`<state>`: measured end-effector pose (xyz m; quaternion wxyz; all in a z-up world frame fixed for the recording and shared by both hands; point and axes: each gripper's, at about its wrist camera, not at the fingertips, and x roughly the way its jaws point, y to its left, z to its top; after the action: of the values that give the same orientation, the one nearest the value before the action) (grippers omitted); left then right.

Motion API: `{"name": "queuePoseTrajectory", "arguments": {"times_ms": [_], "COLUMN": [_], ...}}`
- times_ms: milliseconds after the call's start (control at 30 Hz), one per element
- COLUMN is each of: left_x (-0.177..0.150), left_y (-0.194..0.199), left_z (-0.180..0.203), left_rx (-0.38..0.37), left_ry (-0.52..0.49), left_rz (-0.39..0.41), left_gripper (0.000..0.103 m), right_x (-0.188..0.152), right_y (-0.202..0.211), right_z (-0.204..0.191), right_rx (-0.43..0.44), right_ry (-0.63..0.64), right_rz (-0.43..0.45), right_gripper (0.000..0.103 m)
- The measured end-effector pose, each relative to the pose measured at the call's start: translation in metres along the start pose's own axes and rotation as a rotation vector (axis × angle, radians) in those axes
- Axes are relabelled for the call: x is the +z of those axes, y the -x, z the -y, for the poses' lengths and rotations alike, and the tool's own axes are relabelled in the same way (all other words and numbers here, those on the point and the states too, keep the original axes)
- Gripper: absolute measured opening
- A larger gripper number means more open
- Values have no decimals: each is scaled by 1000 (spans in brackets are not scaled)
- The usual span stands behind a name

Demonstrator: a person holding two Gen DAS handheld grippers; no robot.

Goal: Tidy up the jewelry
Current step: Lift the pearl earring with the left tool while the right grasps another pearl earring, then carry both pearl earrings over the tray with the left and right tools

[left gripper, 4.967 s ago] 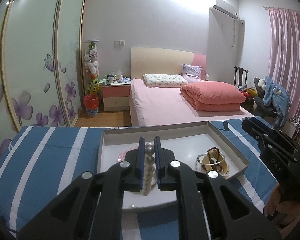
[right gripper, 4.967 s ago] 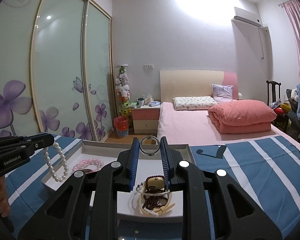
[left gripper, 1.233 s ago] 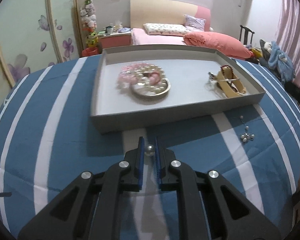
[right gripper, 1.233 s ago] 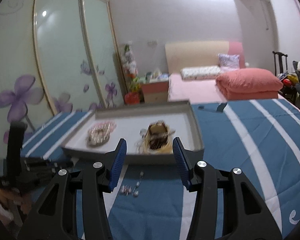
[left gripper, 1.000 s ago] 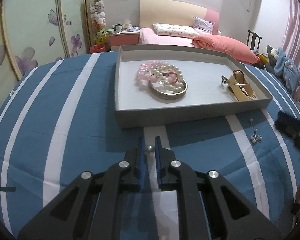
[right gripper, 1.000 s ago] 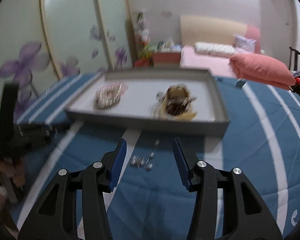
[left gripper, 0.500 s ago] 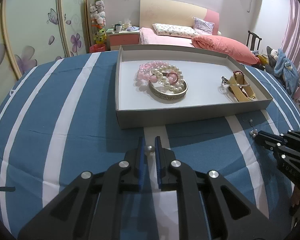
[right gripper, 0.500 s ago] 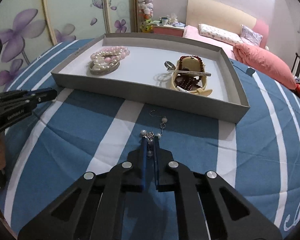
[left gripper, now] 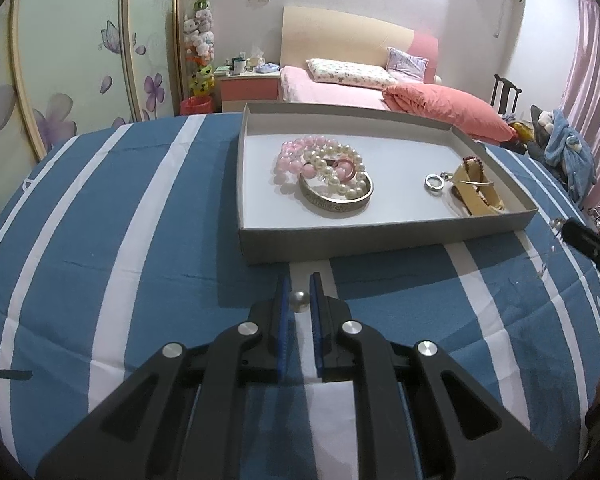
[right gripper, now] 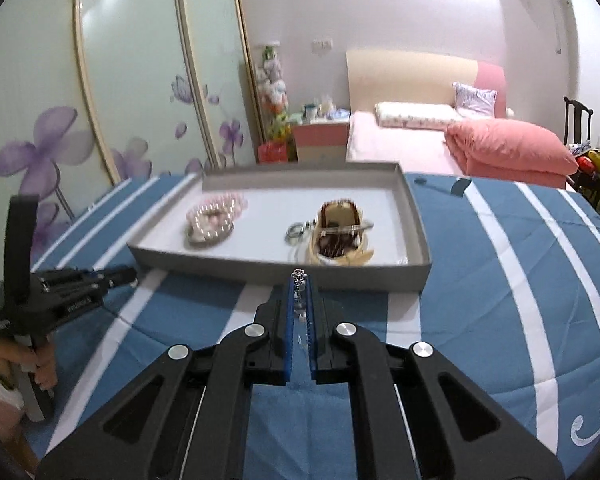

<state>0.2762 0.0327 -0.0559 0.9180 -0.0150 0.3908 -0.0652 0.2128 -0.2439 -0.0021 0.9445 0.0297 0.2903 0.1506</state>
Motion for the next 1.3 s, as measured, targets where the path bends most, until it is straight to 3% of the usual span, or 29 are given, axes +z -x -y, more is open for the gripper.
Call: {"name": "queuePoseTrajectory", "arguments": {"times_ms": [467, 967, 1067, 1200, 1300], "left_x": [11, 21, 23, 24, 24], "left_y": [48, 92, 93, 93, 93], "left_z": [-3, 22, 25, 23, 20], "left_rx": [30, 63, 57, 59, 62], "left_ry": [26, -11, -11, -6, 2], "left_rz": [164, 354, 360, 364, 363], "left_gripper": [11, 11, 11, 11, 11], "right_x": [20, 36, 31, 14, -2], "right_y": [28, 41, 33, -1, -21], "right_z": [-5, -25, -24, -17, -14], "right_rx": [-1, -20, -13, 39, 13], "right_ry": [7, 66, 82, 94, 106], "right_rz": [164, 323, 267, 2, -139], "right_gripper": [7, 2, 1, 2, 13]}}
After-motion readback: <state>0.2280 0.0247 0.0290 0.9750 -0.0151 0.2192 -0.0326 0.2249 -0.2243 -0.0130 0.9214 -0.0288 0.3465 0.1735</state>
